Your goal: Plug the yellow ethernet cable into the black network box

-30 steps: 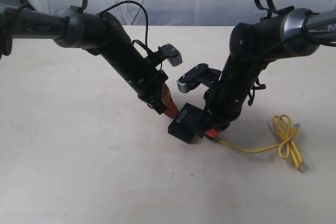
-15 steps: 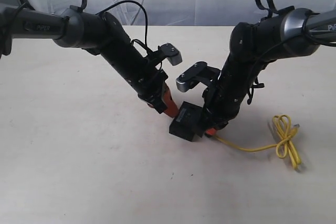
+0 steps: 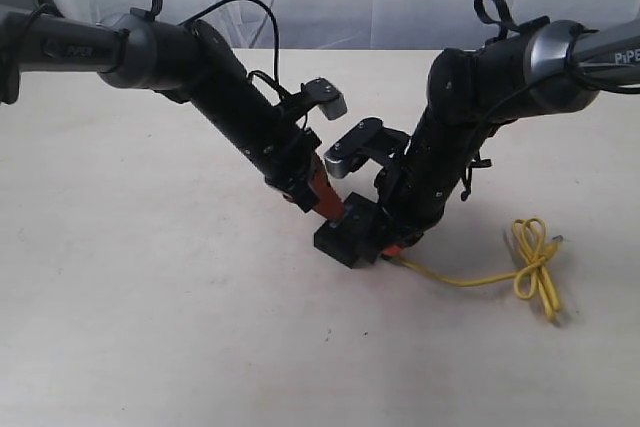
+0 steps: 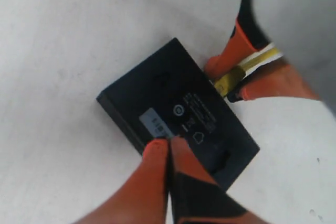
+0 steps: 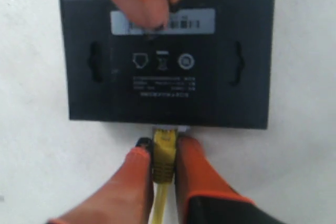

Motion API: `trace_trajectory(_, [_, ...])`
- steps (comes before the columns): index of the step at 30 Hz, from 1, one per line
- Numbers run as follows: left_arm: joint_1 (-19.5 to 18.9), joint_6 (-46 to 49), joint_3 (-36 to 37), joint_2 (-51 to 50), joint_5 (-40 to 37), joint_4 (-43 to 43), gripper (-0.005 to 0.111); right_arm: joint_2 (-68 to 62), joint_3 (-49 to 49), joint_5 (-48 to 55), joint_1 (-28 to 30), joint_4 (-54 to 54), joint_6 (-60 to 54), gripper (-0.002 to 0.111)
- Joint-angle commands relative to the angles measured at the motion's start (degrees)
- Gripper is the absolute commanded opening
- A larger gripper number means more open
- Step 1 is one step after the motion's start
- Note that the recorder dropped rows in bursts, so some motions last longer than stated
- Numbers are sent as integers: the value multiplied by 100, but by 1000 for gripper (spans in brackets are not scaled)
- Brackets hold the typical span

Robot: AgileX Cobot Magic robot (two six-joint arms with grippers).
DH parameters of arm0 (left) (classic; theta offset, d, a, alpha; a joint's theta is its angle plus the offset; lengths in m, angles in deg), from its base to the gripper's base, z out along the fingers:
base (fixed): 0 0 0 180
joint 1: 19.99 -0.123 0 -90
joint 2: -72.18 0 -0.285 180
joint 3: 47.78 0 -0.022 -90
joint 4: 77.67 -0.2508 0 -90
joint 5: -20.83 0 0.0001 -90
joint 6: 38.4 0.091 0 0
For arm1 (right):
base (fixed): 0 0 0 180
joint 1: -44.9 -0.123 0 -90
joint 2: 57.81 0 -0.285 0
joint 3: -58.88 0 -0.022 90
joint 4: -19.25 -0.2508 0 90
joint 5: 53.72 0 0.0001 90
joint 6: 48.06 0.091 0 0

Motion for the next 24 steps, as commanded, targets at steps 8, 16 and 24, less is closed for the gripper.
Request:
trace_trajectory(8, [38,-1,-22,6,-292,76,0,54,26,-377,-41,-129,121,-1])
trace_trajectory(16, [-285,-229,-22,6,-322,12,0,54,26,-134,-41,247,121,-1])
trace_trajectory(24, [-534,-489,-22,43,-443,-333,0,54,26,-119,-41,428,121,-1])
